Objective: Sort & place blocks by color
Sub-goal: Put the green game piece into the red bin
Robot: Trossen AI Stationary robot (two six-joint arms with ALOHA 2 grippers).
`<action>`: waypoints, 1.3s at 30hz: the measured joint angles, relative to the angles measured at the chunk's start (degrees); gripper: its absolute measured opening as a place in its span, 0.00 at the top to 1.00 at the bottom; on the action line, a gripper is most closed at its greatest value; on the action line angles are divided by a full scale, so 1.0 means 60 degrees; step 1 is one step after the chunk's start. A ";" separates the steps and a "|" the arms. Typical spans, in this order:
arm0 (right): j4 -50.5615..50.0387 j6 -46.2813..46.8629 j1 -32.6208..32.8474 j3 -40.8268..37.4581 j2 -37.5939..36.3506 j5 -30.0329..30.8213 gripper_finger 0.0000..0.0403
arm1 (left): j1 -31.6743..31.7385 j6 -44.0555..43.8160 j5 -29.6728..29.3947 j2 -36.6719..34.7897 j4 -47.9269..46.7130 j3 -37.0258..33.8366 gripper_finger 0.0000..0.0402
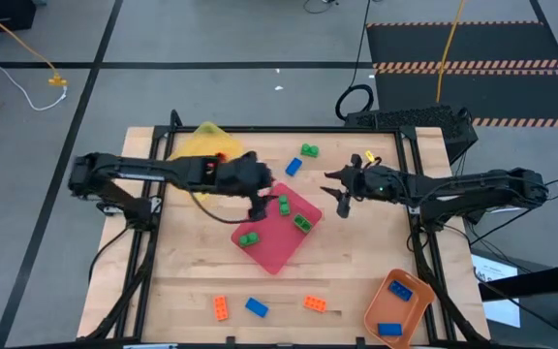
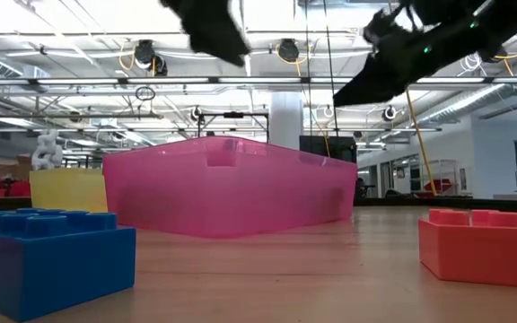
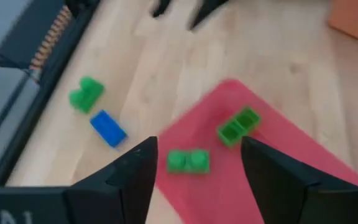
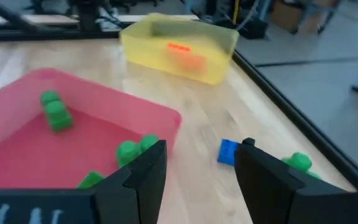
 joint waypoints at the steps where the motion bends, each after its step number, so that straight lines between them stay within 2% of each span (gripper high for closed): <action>1: 0.0051 0.0104 -0.0163 0.0128 0.0238 -0.0071 0.56 | 0.0036 0.0023 0.0118 -0.0233 0.0404 -0.0386 0.44; 5: -0.0735 0.0194 -0.0657 0.1142 0.1165 -0.0465 0.54 | 0.0308 0.0015 0.0596 -0.1345 0.2161 -0.2093 0.48; 10: -0.3129 -0.0330 -0.1106 0.3300 0.2466 -0.0456 0.50 | 0.0684 0.0027 0.0803 -0.2497 0.4098 -0.3712 0.48; 14: -0.4797 -0.0568 -0.1614 0.4844 0.3567 -0.0453 0.47 | 0.1064 0.0184 0.0799 -0.2960 0.5686 -0.4731 0.48; 16: -0.5510 -0.0608 -0.1891 0.5431 0.4076 -0.0505 0.47 | 0.1249 0.0165 0.0792 -0.2961 0.7109 -0.5239 0.48; 21: -0.6669 -0.0639 -0.2382 0.6278 0.4736 -0.0897 0.46 | 0.1459 -0.0226 0.0975 -0.2970 0.9544 -0.6585 0.48; 25: -0.6980 -0.0720 -0.2655 0.6627 0.4840 -0.1046 0.46 | 0.1397 -0.0448 0.1297 -0.2980 1.0154 -0.7195 0.48; 30: -0.7018 -0.0664 -0.3228 0.7049 0.5038 -0.1491 0.46 | 0.1376 -0.0735 0.1368 -0.2980 1.0292 -0.7315 0.48; 39: -0.7709 -0.0856 -0.3514 0.8342 0.7100 -0.1735 0.47 | 0.1098 -0.0833 0.1386 -0.2973 1.0194 -0.7315 0.48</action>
